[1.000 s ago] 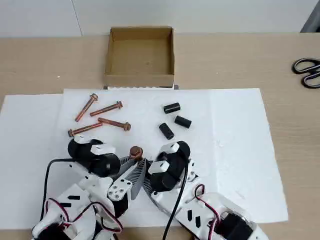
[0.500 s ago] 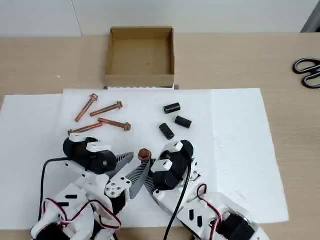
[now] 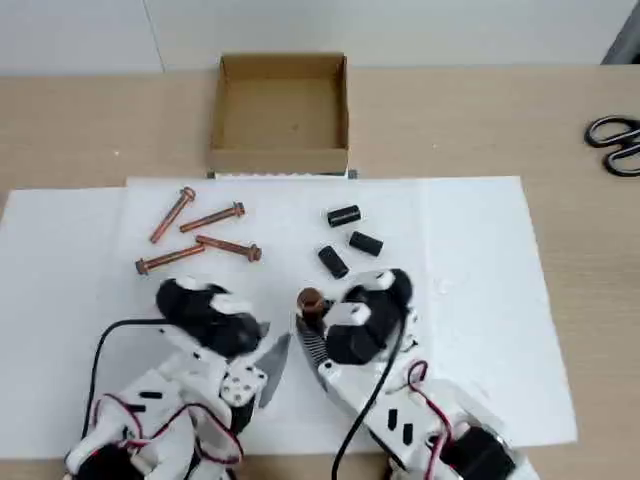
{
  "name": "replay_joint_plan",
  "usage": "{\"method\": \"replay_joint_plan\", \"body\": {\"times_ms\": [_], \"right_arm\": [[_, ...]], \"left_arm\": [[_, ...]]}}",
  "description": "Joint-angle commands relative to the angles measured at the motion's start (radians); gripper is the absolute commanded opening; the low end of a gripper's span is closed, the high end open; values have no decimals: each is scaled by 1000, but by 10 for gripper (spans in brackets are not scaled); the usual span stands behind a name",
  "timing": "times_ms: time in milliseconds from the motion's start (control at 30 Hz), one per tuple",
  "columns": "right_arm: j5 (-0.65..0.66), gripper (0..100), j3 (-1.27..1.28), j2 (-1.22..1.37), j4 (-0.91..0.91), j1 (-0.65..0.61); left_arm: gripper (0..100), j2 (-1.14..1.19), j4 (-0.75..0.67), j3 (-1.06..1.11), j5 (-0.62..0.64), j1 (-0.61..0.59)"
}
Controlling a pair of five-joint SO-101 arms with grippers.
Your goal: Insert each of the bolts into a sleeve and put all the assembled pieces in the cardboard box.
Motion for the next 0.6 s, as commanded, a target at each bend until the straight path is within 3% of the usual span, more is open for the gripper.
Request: {"method": "replay_joint_plan", "body": {"times_ms": [0,267,400,567], "right_arm": [[-2,3,-15,-7,-35,15],[-2,3,-14,-7,-35,15],[-3,3,-14,-7,-35,35],[-3,3,-14,-5,-25,199]], "left_arm": [[76,-5,12,-35,-11,3],[70,-6,6,-36,23,-66],[6,-8,-40,-36,-18,-216],[6,-8,-115,4,-109,-470]]}}
